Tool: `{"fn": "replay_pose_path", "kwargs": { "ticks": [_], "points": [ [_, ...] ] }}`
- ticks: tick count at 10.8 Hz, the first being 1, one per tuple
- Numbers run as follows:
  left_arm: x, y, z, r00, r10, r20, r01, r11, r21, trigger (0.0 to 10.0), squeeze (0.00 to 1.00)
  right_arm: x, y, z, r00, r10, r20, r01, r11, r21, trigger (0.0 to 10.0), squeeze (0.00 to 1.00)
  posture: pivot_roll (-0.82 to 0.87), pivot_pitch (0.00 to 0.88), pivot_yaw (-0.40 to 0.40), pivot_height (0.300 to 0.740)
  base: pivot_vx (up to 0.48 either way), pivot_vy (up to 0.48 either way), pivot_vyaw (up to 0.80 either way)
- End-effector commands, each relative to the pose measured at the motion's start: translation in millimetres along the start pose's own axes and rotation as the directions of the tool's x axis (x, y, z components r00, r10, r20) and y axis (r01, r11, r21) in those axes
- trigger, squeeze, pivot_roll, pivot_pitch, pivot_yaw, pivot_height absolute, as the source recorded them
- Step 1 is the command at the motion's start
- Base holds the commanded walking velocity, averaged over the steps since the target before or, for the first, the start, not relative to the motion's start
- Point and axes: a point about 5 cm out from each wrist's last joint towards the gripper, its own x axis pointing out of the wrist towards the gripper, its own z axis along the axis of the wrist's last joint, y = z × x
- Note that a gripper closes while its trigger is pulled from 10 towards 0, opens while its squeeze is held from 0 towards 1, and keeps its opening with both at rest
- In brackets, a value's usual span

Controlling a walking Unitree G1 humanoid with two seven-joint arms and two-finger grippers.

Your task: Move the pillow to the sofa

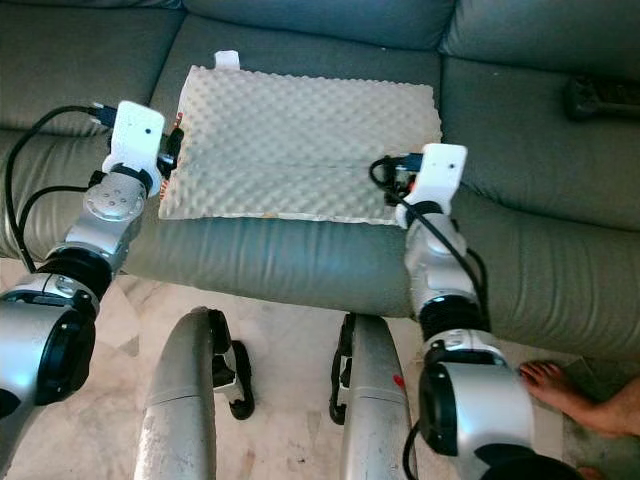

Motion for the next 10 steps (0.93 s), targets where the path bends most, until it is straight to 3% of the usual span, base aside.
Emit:
{"fn": "replay_pose_path", "kwargs": {
  "ticks": [1,3,4,5,6,10],
  "points": [
    [-4.0,3.2,-7.1,1.0,0.01,-0.003,-0.01,1.0,-0.012,10.0,1.0,-4.7,-3.4,-13.6,0.999,-0.021,-0.045,0.022,0.999,0.033,10.0,1.0,-0.1,0.369,-0.028,0.616,0.0,0.0,0.0],
    [-7.3,13.5,-9.5,0.999,0.037,0.019,-0.036,0.998,-0.048,10.0,1.0,-5.7,-3.0,-24.5,0.991,-0.072,-0.11,0.082,0.993,0.09,10.0,1.0,-0.07,0.379,-0.026,0.616,0.0,0.0,0.0],
    [-11.0,20.3,-13.4,0.998,0.057,0.027,-0.055,0.997,-0.049,10.0,1.0,-5.6,0.1,-33.3,0.98,-0.094,-0.173,0.123,0.979,0.164,10.0,1.0,-0.05,0.385,-0.023,0.616,0.0,0.0,0.0],
    [-12.9,22.9,-15.8,0.997,0.066,0.027,-0.065,0.997,-0.044,10.0,0.73,-4.5,3.8,-34.4,0.979,-0.085,-0.187,0.122,0.973,0.195,10.0,1.0,-0.05,0.386,-0.024,0.616,0.0,0.0,0.0],
    [-14.5,24.9,-18.4,0.997,0.075,0.023,-0.074,0.996,-0.038,10.0,0.0,-3.1,7.2,-33.7,0.979,-0.076,-0.189,0.115,0.972,0.203,10.0,1.0,-0.04,0.388,-0.024,0.616,0.0,0.0,0.0],
    [-16.1,22.3,-20.7,0.997,0.072,0.013,-0.071,0.997,-0.037,10.0,0.0,4.3,19.2,-23.0,0.989,-0.022,-0.147,0.062,0.96,0.273,10.0,1.0,-0.04,0.389,-0.02,0.616,0.0,0.0,0.0]
  ]
}}
